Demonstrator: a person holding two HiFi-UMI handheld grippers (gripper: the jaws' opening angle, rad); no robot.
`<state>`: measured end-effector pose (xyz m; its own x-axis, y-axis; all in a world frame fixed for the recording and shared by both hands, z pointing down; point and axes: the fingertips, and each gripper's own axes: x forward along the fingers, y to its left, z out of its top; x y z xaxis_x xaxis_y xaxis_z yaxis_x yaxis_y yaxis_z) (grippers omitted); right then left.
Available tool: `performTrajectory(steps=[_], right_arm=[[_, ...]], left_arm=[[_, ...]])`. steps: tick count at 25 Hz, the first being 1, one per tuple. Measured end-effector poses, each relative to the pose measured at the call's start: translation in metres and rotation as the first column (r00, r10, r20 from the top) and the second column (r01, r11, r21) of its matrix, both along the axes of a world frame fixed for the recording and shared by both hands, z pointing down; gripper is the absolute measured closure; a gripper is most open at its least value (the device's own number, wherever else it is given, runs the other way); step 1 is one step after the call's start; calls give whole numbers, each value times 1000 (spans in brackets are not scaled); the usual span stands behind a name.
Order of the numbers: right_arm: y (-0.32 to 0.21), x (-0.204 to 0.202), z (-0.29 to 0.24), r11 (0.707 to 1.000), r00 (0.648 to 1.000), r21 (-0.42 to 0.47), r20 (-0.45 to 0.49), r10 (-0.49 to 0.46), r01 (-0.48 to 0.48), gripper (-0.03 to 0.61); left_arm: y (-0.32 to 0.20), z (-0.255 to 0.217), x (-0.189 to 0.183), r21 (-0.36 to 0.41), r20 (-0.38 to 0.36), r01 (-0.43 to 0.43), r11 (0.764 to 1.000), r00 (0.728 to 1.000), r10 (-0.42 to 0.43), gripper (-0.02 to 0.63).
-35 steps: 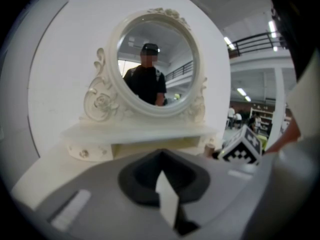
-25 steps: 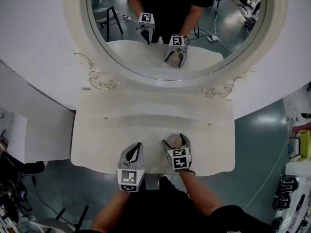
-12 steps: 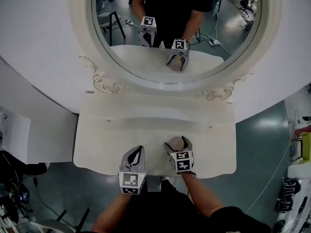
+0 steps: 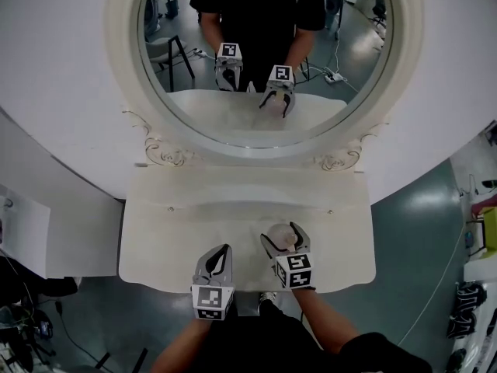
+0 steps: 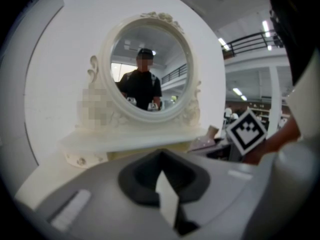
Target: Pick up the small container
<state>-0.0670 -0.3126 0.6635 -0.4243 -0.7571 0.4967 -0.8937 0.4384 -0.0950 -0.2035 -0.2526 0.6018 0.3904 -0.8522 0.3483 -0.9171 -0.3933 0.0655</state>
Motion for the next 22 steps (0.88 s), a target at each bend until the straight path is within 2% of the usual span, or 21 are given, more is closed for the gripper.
performTrajectory(steps=[7,11,22], right_arm=[[-16,6,-84,988,998,150,63,31,-40,207],[-20,13,-123,973,995,219,86,50,-68,207],[-24,27,-186,926,991,359,94,94,-122,207]], left_arm=[[-15,-20,9,33,-29,-22,999,999,23,607],[-27,-41,19,76,-54,-37,996,998,42,607],[-47,-80,30,159,-93,-59,985,993,75,607]])
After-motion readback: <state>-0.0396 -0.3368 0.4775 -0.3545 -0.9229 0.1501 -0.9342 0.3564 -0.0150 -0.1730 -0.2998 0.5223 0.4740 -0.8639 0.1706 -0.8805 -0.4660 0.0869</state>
